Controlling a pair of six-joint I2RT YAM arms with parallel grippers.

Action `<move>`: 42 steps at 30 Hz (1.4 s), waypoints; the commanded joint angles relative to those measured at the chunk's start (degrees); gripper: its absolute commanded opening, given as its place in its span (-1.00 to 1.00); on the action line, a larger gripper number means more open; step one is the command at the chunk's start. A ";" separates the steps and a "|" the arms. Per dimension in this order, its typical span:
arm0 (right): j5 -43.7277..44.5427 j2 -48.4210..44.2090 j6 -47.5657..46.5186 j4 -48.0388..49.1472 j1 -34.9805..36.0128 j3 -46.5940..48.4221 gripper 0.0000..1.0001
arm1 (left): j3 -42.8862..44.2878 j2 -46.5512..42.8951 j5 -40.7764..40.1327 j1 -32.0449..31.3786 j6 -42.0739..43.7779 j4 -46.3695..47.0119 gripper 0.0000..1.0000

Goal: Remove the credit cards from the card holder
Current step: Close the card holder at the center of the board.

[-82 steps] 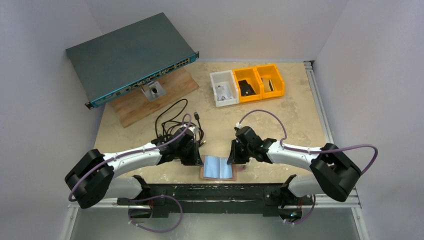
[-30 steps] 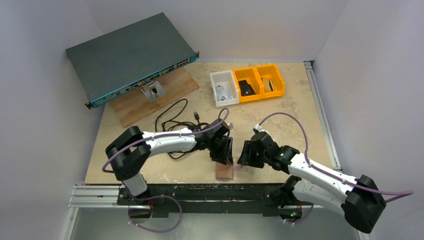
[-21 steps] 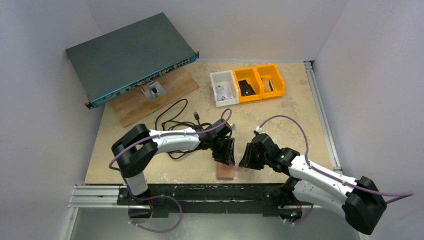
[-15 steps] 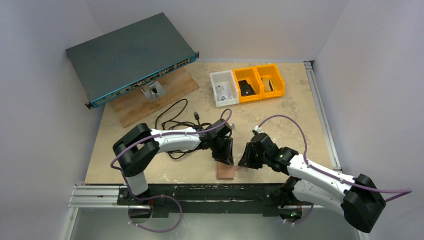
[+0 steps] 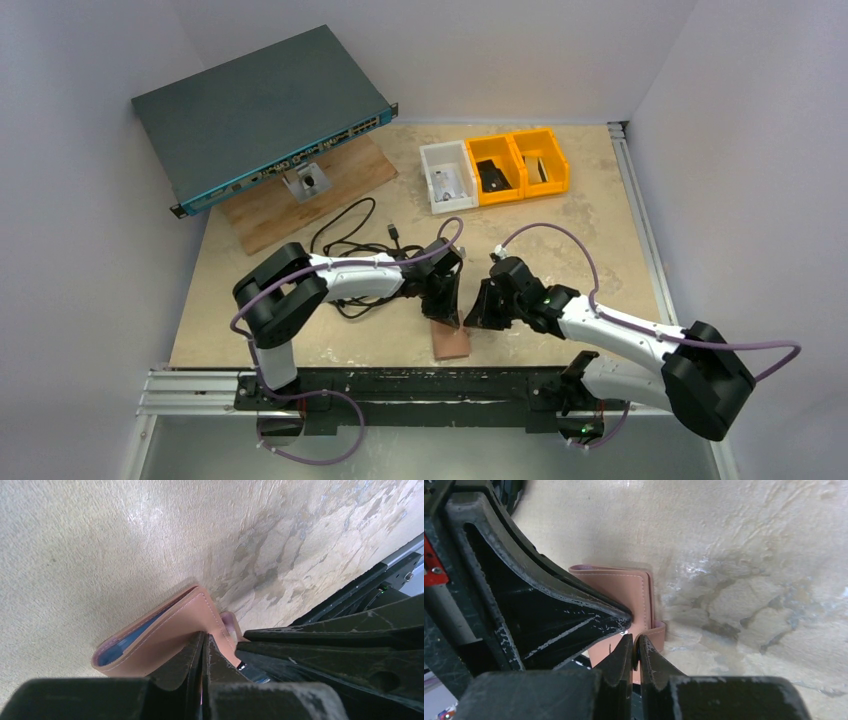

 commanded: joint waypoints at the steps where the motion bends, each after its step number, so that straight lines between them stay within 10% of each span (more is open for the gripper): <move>1: -3.16 2.74 -0.21 6.29 -0.04 2.15 -1.00 | 0.81 1.54 -1.70 0.17 1.37 -0.92 -1.00; 25: -4.16 12.19 2.38 14.58 -0.05 -1.39 -0.89 | 1.41 -9.43 -6.66 0.44 5.35 -6.38 -0.90; 42: -4.06 6.88 1.50 9.79 0.09 3.52 -0.33 | -4.89 -20.53 -12.69 1.14 5.80 -11.65 -0.78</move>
